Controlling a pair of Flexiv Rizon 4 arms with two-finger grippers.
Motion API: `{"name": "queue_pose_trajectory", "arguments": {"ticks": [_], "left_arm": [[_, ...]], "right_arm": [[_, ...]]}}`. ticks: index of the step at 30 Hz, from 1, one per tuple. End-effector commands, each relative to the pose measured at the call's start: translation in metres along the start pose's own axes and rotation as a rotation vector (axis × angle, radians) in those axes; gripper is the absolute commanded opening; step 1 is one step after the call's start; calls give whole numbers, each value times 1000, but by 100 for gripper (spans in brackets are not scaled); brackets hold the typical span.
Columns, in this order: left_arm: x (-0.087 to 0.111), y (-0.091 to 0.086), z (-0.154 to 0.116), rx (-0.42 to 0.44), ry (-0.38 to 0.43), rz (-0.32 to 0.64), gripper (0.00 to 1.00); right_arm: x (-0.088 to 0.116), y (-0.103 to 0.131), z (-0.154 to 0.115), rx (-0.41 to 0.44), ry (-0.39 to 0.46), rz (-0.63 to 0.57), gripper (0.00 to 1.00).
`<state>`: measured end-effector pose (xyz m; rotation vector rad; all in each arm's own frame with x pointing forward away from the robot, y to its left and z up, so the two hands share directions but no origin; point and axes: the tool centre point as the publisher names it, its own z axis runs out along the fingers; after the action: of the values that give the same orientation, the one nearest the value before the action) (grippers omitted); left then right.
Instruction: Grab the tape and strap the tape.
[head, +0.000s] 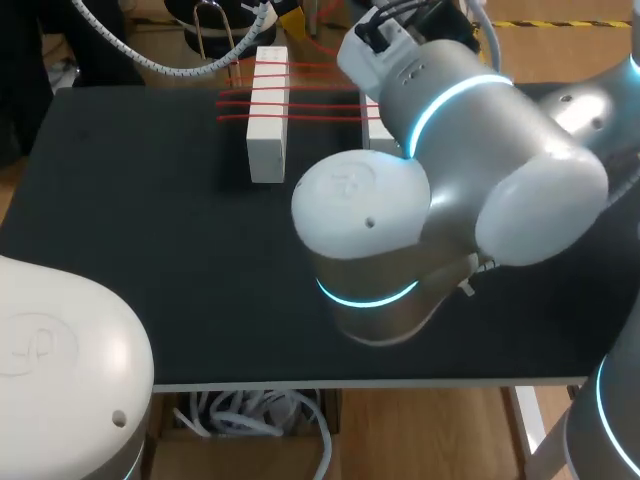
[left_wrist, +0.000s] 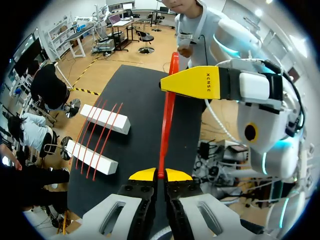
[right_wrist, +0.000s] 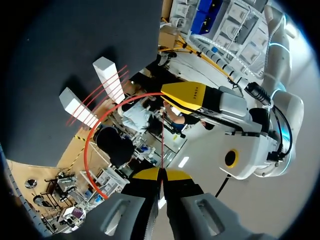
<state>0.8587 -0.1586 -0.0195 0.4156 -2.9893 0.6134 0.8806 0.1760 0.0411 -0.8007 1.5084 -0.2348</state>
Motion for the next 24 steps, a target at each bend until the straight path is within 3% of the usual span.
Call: {"name": "queue_pose_trajectory", "arguments": {"ticks": [1, 24], "left_arm": [[0, 0, 0, -2, 0, 0, 0], [0, 0, 0, -2, 0, 0, 0]], "right_arm": [[-4, -5, -3, -71, 30, -5, 0], [-2, -7, -1, -63, 33, 6, 0]]}}
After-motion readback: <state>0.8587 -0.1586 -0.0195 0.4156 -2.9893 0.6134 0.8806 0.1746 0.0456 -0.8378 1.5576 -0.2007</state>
